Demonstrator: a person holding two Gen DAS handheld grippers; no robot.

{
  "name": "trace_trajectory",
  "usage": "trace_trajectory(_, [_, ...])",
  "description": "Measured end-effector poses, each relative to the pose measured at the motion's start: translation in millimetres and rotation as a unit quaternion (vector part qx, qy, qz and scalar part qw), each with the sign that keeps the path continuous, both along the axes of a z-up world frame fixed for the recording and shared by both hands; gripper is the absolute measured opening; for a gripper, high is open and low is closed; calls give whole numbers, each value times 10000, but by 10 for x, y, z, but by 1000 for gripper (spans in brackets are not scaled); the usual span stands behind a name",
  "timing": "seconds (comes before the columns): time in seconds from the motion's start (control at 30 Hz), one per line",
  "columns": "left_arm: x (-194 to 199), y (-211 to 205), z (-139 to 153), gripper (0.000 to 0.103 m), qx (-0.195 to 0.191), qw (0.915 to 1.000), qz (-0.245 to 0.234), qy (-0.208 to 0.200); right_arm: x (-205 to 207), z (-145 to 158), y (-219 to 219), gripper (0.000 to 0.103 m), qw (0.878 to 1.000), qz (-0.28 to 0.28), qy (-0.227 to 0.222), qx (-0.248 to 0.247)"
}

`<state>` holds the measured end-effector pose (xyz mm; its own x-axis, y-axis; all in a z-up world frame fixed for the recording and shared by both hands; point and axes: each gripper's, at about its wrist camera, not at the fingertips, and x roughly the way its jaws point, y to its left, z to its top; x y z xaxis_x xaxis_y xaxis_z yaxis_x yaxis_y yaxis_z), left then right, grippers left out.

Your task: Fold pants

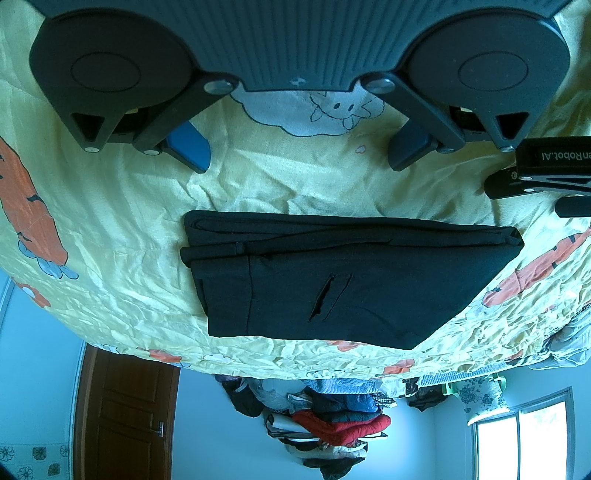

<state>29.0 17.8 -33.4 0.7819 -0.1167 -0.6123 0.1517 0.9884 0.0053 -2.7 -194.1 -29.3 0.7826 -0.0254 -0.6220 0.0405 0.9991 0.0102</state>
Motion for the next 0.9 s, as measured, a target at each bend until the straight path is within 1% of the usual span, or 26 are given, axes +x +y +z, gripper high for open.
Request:
trace_trajectory(0.57, [1,4,6,103,-20,10000,-28,7,2,0,-2,103,10000,0,1,-2])
trace_trajectory(0.7, [20,27,29,102,-131,9999,-34,72,3,-1,5,103,10000,0,0,-1])
trace_trajectory(0.83, [32,101,53,102,-373,9992,59,106,3,-1,2,103,10000,0,0,-1])
trace_trajectory(0.9, [31,107,55,102,-359,9993,66,119,3,0,-1,103,10000,0,1,0])
